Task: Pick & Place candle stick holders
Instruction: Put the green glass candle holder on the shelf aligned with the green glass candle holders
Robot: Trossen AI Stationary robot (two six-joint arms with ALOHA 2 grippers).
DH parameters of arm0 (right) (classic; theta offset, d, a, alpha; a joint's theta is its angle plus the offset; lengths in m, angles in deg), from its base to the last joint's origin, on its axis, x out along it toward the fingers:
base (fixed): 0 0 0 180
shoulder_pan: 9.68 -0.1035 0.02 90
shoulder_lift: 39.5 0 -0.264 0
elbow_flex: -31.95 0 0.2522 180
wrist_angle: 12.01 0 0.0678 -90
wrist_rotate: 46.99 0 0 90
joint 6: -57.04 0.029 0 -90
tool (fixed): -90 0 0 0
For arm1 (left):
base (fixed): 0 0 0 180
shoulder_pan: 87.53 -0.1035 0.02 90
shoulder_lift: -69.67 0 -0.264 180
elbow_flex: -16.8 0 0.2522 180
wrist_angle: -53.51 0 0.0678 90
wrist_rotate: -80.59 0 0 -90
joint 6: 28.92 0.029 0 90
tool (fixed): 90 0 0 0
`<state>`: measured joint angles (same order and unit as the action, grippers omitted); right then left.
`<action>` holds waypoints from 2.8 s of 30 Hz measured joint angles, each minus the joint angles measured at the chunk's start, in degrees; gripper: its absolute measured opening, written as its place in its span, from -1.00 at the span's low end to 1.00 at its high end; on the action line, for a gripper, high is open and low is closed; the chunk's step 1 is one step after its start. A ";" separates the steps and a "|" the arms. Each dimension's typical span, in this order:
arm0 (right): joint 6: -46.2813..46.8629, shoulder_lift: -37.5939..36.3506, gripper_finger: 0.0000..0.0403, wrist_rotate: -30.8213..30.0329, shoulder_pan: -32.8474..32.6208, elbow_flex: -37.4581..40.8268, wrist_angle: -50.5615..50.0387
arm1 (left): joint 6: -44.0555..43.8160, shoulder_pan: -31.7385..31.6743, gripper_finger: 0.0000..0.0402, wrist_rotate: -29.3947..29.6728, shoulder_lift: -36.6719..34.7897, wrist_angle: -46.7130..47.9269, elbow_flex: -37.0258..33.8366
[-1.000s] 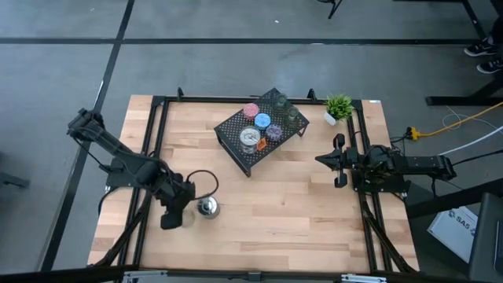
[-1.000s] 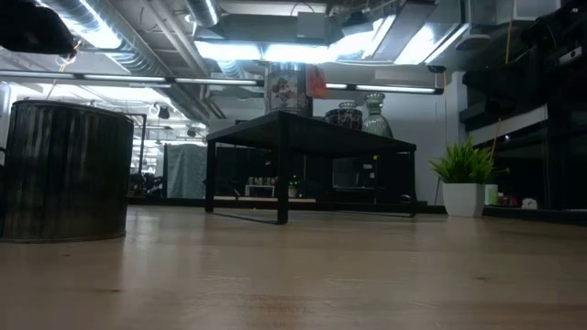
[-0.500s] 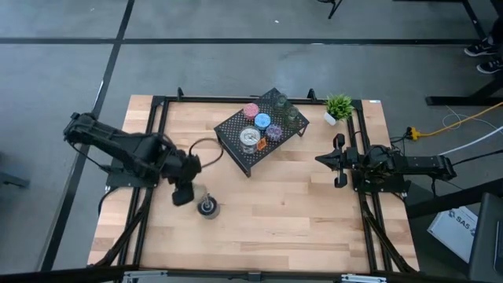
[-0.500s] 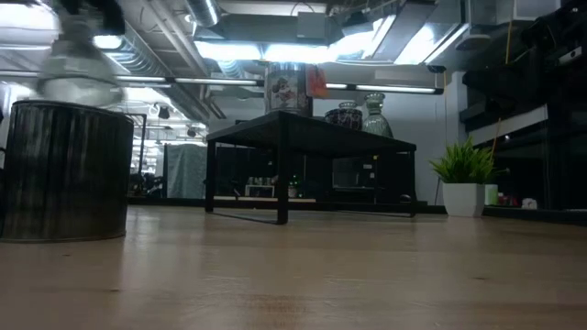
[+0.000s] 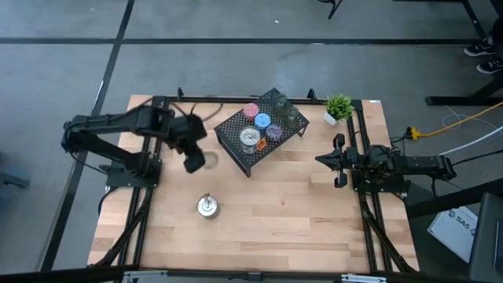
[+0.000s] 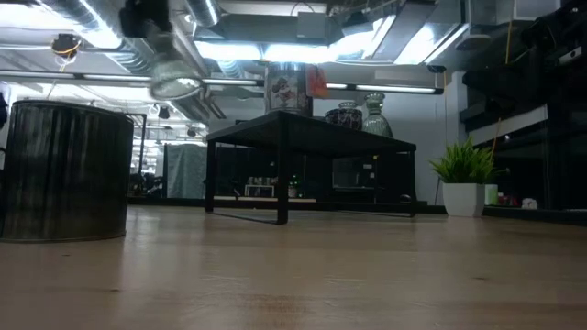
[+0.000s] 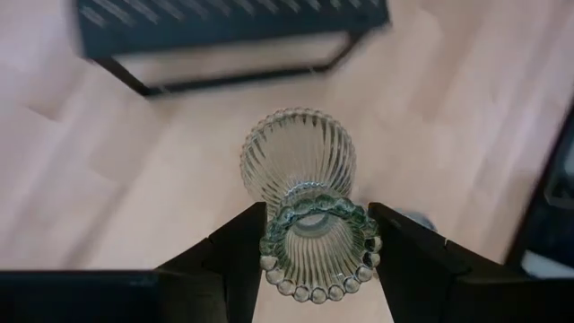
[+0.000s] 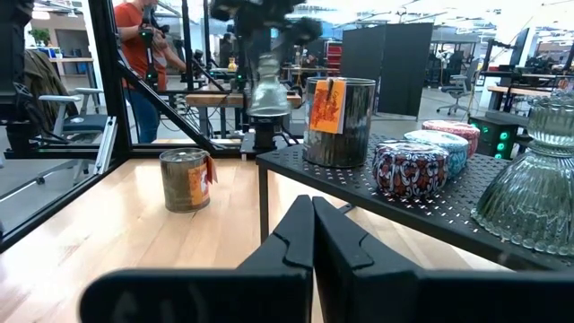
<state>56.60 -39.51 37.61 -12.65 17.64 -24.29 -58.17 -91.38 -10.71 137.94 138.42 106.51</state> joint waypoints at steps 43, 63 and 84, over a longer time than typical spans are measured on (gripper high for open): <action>-0.01 0.00 -1.00 0.01 0.00 0.00 0.00 | 26.56 -34.44 -0.10 3.43 35.86 -11.29 38.46; 0.00 0.00 -1.00 0.01 0.01 0.01 0.00 | 32.02 -34.46 -0.10 -7.66 40.80 -21.69 38.48; 0.00 0.00 -1.00 -0.01 0.00 0.00 0.01 | 31.49 -31.38 -0.10 -10.25 42.79 -22.05 38.48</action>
<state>56.59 -39.51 37.60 -12.65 17.64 -24.28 -26.68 -122.76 -20.96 180.73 116.37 144.99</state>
